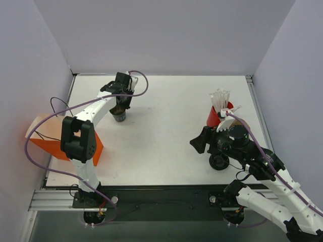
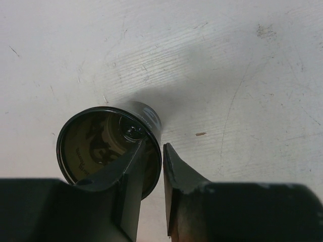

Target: Pack the takeout coffee

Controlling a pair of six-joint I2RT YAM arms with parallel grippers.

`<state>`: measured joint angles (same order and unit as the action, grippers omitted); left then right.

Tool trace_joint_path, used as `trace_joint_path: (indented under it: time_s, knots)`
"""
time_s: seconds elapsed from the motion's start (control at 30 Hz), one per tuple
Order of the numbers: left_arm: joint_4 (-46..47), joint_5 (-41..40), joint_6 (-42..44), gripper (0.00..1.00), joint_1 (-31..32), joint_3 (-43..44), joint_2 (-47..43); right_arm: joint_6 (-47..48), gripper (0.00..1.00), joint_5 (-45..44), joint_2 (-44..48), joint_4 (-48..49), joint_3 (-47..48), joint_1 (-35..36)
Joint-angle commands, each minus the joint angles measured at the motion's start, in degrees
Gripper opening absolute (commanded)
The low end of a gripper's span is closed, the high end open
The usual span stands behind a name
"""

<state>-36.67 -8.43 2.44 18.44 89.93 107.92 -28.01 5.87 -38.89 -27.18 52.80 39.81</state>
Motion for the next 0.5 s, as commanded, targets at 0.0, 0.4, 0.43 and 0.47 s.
trace_joint_path:
  time_s: [0.0, 0.4, 0.43, 0.47]
  knots:
    - [0.0, -0.8, 0.9, 0.29, 0.0, 0.4, 0.7, -0.4, 0.65, -0.2, 0.7, 1.8, 1.0, 0.0]
    - [0.0, -0.5, 0.9, 0.28, 0.0, 0.3, 1.1, -0.5, 0.65, -0.9, 0.8, 1.4, 1.4, -0.1]
    - [0.0, -0.5, 0.9, 0.28, 0.1, 0.4, 1.2, -0.5, 0.65, -0.9, 0.8, 1.3, 1.4, -0.1]
    - [0.0, -0.5, 0.9, 0.28, 0.1, 0.4, 1.2, -0.4, 0.65, -0.9, 0.7, 1.3, 1.5, 0.0]
